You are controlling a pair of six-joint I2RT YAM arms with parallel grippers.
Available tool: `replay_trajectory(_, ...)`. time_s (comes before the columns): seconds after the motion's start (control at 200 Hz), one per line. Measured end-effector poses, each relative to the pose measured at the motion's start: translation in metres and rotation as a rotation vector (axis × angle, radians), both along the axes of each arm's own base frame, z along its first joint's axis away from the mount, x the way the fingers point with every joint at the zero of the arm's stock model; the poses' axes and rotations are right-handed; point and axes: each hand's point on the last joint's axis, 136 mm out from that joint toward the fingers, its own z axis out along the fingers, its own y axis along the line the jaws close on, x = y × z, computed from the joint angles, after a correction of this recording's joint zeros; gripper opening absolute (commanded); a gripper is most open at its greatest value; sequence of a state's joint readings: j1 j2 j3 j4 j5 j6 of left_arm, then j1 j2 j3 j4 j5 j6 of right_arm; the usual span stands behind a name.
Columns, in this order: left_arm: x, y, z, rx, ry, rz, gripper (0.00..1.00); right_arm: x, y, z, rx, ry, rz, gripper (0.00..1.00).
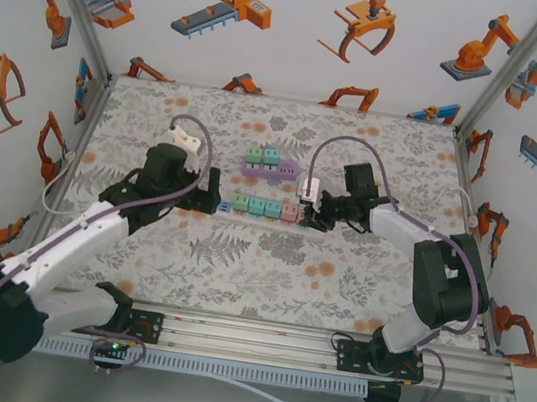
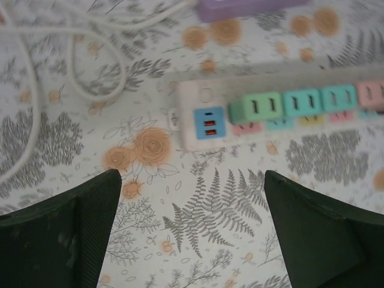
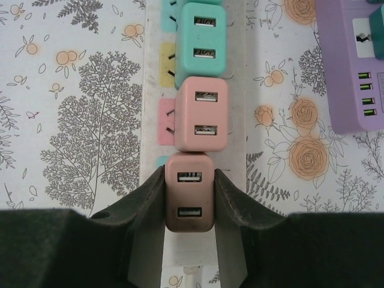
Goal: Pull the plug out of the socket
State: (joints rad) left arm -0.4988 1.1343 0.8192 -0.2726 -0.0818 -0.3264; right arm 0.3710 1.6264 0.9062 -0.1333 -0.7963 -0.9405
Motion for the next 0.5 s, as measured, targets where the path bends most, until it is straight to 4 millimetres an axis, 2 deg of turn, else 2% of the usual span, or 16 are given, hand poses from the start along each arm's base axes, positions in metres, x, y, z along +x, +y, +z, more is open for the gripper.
replay_trajectory(0.105,0.017,0.013,-0.028,-0.056,0.098,0.121,0.82,-0.001,0.0,-0.001,-0.003,0.007,0.0,0.27)
replay_trajectory(0.33,0.037,0.007,-0.068,-0.078,0.204,0.187,0.62,-0.001,0.0,0.001,-0.004,0.009,0.002,0.27)
replay_trajectory(0.501,0.05,-0.004,-0.088,-0.079,0.254,0.178,0.61,-0.001,0.0,0.002,-0.005,0.017,0.004,0.27)
